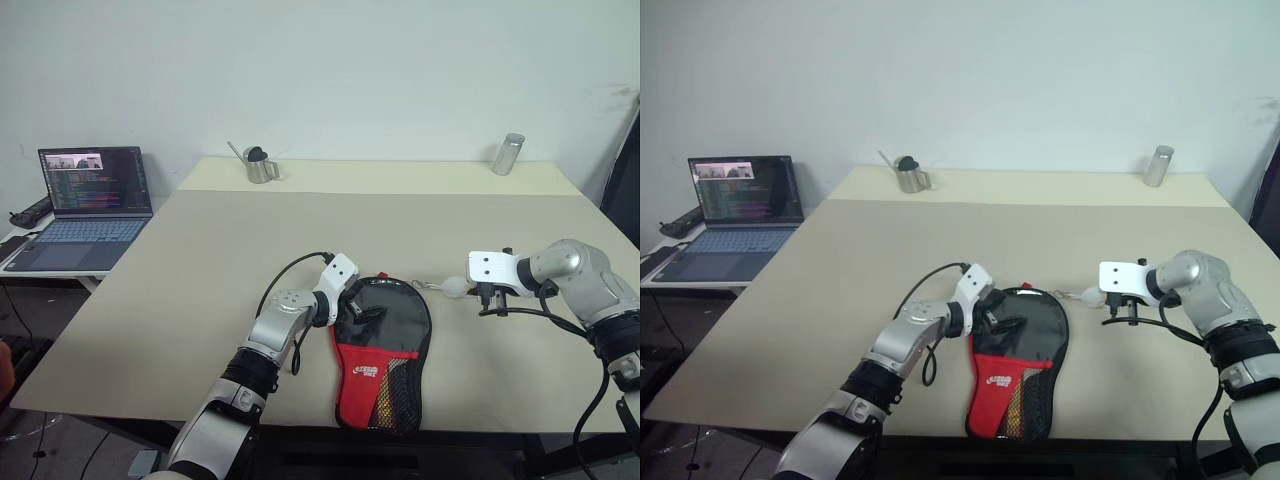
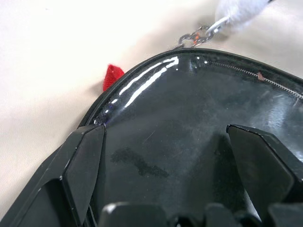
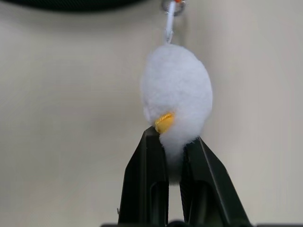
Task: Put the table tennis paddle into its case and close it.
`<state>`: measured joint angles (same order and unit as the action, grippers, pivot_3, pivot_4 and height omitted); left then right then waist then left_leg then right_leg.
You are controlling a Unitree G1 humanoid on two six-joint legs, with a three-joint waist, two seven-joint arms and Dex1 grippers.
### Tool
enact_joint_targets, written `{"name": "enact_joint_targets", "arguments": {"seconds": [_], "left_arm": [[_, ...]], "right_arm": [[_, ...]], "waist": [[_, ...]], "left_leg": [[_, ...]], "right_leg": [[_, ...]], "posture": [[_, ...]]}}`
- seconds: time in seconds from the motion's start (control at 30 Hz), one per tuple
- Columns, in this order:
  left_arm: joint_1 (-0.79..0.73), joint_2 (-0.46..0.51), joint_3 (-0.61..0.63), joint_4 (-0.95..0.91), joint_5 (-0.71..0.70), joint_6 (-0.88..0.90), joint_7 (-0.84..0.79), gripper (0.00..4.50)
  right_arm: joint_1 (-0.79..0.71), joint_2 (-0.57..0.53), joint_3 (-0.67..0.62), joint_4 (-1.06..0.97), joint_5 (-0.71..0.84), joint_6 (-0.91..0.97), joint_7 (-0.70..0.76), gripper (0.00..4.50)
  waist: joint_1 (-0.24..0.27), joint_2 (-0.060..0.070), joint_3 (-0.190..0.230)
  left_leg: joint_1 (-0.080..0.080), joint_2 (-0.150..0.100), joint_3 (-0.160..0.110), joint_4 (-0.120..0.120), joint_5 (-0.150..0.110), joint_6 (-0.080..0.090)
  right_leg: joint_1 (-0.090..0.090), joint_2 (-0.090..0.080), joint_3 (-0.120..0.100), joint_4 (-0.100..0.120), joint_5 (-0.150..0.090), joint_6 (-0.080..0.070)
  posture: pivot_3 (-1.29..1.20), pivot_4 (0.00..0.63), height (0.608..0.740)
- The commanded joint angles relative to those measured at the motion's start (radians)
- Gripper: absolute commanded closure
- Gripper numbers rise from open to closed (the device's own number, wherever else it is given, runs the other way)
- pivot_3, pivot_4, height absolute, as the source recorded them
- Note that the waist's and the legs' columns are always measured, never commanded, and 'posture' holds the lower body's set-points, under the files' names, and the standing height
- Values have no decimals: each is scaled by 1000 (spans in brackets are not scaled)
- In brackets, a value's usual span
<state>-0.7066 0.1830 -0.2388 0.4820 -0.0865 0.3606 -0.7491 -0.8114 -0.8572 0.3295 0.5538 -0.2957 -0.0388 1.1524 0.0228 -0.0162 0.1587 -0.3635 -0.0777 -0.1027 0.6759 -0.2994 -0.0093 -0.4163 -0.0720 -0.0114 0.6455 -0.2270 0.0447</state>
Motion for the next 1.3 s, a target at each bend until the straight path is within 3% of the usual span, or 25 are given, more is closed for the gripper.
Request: {"name": "enact_joint_targets", "arguments": {"seconds": [0.03,0.23,0.47,0.63,0.77,0.97,1.3], "left_arm": [[20,13,-5,38,30,17,17,0],[27,17,-3,32,35,19,16,0],[20,21,-4,50,45,9,19,0],[2,21,-6,91,51,-5,24,0],[-18,16,-10,125,56,-16,27,0],[-36,5,-13,151,62,-29,26,0],[-19,20,29,80,0,-53,-38,0]], "right_arm": [[-24,-50,-11,35,-31,-24,-1,4492],[58,-162,-23,-61,18,-32,162,4492],[409,-374,-156,-550,282,155,389,4492],[722,-493,-260,-906,437,278,413,4492],[861,-520,-244,-1047,439,306,372,4492],[752,-438,-134,-1041,344,382,288,4492],[539,-387,-78,-914,249,389,252,4492]], "waist": [[-1,0,0],[-1,0,0],[0,2,0],[7,3,-1],[16,1,0],[18,1,0],[4,0,0]], "left_leg": [[0,0,0,0,0,0],[0,0,0,0,0,0],[1,0,-2,1,-1,0],[1,1,-5,2,-1,1],[2,0,-6,3,-3,3],[2,0,-5,3,-3,3],[2,0,-5,3,-3,3]], "right_leg": [[0,0,0,0,0,0],[1,0,0,0,0,0],[3,0,-2,-2,0,1],[7,-1,-4,-2,-3,6],[9,-2,-6,-4,-4,8],[9,-3,-5,-4,-5,9],[9,-2,-5,-4,-5,9]], "posture": [[0,150,740],[0,150,740],[0,150,740],[0,150,740],[0,150,740],[0,150,740],[0,150,740]]}}
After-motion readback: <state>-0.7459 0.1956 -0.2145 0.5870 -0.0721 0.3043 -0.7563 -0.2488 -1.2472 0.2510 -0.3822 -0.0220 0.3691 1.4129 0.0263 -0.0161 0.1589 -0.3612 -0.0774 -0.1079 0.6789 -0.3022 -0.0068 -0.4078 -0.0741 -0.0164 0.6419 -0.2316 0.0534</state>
